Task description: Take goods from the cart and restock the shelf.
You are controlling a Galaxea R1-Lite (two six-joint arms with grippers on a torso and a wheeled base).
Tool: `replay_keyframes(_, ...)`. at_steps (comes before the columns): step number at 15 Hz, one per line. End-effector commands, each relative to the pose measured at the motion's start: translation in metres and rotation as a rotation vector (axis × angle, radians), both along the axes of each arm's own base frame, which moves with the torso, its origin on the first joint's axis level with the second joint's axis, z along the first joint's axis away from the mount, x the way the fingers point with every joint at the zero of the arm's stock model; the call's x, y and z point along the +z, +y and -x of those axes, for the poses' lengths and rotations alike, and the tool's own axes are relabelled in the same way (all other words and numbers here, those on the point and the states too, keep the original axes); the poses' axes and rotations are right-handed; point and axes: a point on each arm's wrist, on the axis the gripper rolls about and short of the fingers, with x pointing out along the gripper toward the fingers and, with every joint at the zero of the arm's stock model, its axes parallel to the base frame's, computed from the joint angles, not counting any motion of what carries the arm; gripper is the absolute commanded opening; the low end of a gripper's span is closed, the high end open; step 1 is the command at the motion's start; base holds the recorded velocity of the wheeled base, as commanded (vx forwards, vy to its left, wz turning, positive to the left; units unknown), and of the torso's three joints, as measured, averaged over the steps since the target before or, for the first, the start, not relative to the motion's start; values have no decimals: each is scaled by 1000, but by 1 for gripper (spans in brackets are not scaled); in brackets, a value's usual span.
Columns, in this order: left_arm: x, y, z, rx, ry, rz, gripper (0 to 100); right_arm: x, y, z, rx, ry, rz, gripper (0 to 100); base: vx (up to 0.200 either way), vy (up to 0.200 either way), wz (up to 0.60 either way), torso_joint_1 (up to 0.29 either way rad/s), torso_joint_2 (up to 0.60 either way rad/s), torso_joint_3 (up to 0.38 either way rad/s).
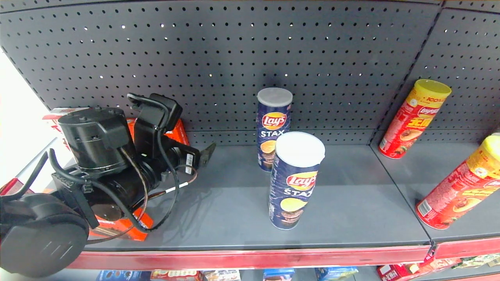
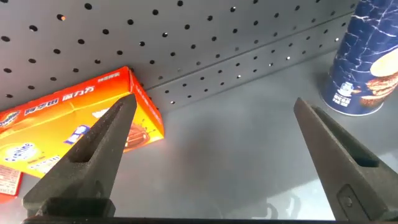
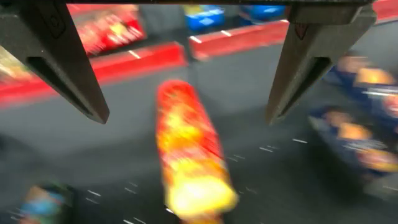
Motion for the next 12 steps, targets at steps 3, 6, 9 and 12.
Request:
replay_keyframes(3, -1, -2, 1, -9, 4, -2, 100, 70, 5, -45, 314, 63, 60, 100, 0, 0, 0, 0, 0, 0)
replay_keyframes(6, -1, -2, 1, -9, 2, -1, 100, 73, 18, -81, 462, 128, 246, 100, 0, 0, 0, 0, 0, 0)
replay_keyframes(9, 1, -2, 0, -7, -6, 1, 100, 66, 38, -106, 602, 184, 354, 100, 0, 0, 0, 0, 0, 0)
replay_keyframes(12, 1, -3, -2, -9, -14, 5, 100, 66, 51, -122, 659, 185, 362, 100, 0, 0, 0, 0, 0, 0)
